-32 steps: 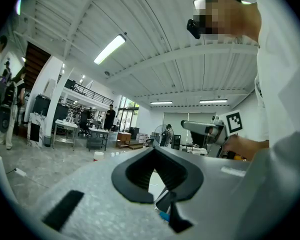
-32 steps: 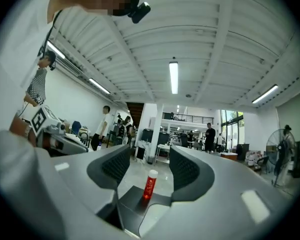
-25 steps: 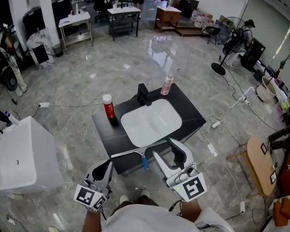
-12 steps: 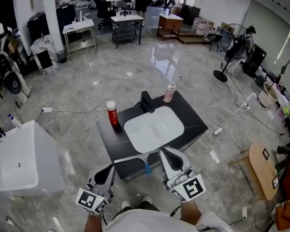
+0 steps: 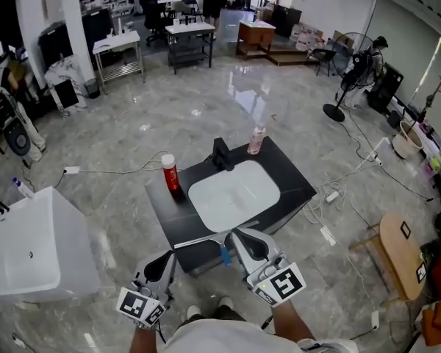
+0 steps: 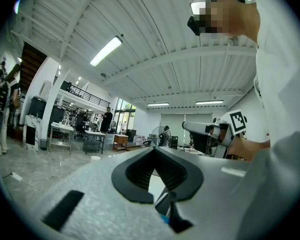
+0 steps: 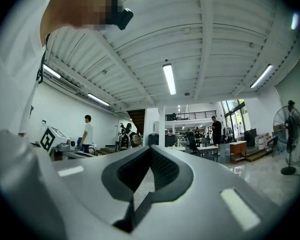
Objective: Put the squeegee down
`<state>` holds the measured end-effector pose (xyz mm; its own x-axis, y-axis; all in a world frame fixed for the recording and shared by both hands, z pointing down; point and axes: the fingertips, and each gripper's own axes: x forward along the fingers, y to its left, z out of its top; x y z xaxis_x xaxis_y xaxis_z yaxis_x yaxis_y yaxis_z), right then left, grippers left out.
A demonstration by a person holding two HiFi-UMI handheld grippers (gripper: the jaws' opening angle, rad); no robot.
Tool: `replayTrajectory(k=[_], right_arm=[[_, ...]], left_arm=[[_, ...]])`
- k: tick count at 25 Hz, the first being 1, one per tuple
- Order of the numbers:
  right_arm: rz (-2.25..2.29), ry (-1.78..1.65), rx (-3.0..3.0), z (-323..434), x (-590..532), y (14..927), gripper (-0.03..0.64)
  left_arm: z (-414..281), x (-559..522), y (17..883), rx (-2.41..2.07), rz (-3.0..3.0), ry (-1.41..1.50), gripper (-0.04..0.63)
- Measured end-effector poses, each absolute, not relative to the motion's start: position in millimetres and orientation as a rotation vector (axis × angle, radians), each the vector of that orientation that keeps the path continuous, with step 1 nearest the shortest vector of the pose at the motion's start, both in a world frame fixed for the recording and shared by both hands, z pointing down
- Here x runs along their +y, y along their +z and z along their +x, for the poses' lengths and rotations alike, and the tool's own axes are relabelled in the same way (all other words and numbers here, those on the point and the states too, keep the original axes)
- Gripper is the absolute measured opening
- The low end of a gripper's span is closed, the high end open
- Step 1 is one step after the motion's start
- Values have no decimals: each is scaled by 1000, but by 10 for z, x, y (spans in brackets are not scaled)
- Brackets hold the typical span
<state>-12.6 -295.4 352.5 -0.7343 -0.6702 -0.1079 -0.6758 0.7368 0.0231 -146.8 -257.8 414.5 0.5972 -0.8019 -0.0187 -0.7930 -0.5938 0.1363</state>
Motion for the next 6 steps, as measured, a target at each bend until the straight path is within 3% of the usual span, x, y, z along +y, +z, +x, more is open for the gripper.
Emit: replayTrajectory(k=[6], right_arm=[[-1130,76,2840,-107,-2980,3553,0]], left_arm=[[-1481,-2584,4143,-1349,2704,-114,-2]])
